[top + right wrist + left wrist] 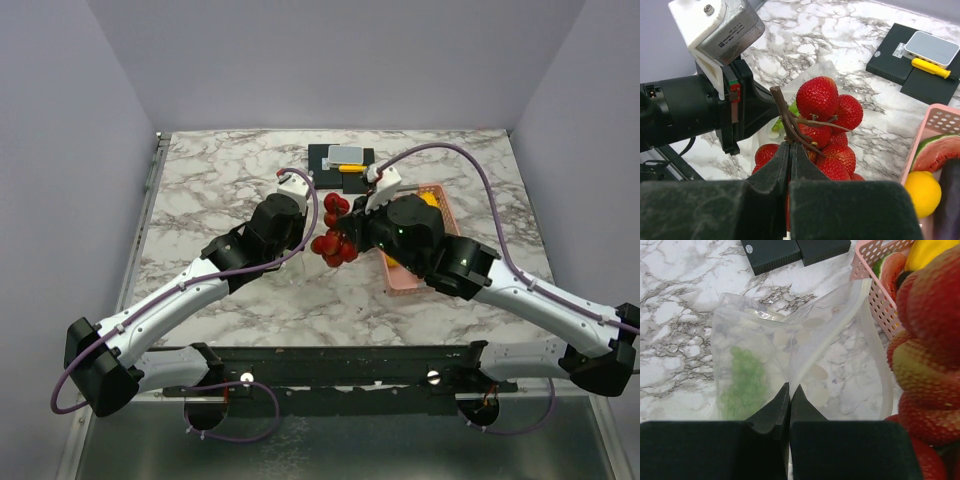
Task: Place the food in the zip-top bag and seal the zipper
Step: Place the fake fruit in the zipper food storage bag.
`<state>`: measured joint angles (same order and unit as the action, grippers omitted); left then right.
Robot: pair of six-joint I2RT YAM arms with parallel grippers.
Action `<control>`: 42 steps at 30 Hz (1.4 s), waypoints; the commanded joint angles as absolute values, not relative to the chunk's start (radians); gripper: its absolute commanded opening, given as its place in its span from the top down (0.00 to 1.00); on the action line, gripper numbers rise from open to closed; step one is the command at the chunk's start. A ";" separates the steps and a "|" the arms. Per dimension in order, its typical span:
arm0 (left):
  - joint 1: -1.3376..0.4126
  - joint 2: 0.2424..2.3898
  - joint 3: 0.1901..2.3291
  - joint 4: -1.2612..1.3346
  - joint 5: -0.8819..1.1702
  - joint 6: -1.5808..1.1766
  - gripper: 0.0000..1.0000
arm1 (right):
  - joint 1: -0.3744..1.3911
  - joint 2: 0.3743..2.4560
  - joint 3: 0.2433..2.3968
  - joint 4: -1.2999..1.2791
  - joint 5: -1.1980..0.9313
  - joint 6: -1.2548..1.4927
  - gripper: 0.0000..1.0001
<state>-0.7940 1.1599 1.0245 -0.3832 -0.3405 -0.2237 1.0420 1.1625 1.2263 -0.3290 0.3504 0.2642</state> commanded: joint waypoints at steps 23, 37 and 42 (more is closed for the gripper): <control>-0.798 1.144 1.023 -0.370 -0.336 -0.222 1.00 | 1.162 1.282 1.074 -0.077 0.519 0.366 0.99; -0.798 1.143 1.022 -0.367 -0.316 -0.219 1.00 | 1.161 1.337 1.074 -0.052 0.547 0.421 0.99; -0.798 1.144 1.022 -0.368 -0.302 -0.217 1.00 | 1.161 1.413 1.169 -0.116 0.606 0.446 0.99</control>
